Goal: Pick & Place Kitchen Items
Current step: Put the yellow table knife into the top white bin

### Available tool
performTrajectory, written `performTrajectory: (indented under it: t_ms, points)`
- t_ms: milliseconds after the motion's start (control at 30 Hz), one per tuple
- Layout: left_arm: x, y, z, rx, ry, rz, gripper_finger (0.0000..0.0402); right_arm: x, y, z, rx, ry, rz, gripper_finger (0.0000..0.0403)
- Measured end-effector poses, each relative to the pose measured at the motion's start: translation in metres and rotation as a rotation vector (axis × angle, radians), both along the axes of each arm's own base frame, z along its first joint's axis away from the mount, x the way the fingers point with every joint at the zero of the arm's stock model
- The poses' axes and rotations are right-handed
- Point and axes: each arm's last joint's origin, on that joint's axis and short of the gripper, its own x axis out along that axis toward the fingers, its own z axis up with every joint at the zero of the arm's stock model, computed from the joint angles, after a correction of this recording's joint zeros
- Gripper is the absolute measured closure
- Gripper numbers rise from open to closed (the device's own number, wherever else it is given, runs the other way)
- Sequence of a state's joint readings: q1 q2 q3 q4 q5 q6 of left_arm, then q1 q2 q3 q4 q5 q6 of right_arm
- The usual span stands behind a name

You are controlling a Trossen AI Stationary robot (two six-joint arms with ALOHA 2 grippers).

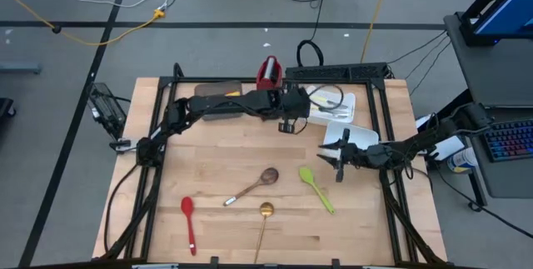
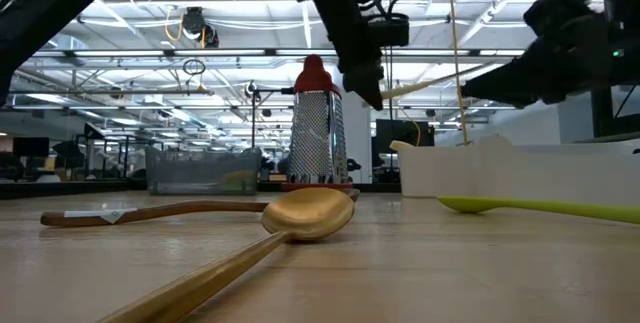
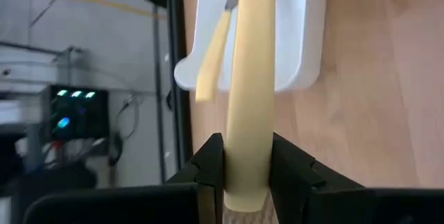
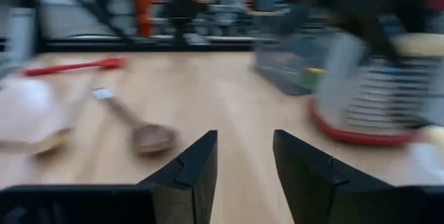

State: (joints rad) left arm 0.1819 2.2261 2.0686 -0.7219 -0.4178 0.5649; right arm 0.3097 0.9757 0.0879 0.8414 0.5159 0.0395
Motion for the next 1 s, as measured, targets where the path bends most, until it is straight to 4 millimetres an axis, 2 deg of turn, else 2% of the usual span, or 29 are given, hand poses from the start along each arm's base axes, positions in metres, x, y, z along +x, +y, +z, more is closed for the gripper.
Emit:
performTrajectory:
  t_ms: [133, 333, 567, 767, 1000]
  points:
    - [-0.005, -0.018, 0.001, 0.043, 0.057, 0.064, 0.0329, 0.004, -0.008, -0.002, -0.034, -0.001, -0.106, 0.0271]
    - [-0.011, -0.048, -0.002, 0.097, 0.105, 0.158, 0.0329, 0.016, -0.011, -0.001, -0.102, -0.013, -0.075, 0.0271]
    - [-0.021, -0.088, -0.006, 0.09, 0.115, 0.254, 0.0321, 0.064, 0.001, 0.012, -0.323, 0.035, 0.059, 0.0271]
    - [-0.041, -0.12, -0.011, 0.039, 0.185, 0.358, 0.0322, 0.1, 0.007, 0.007, -0.507, 0.13, 0.031, 0.0271]
    - [-0.052, -0.141, -0.013, -0.009, 0.187, 0.447, 0.0319, 0.129, 0.012, 0.007, -0.618, 0.171, -0.031, 0.0271]
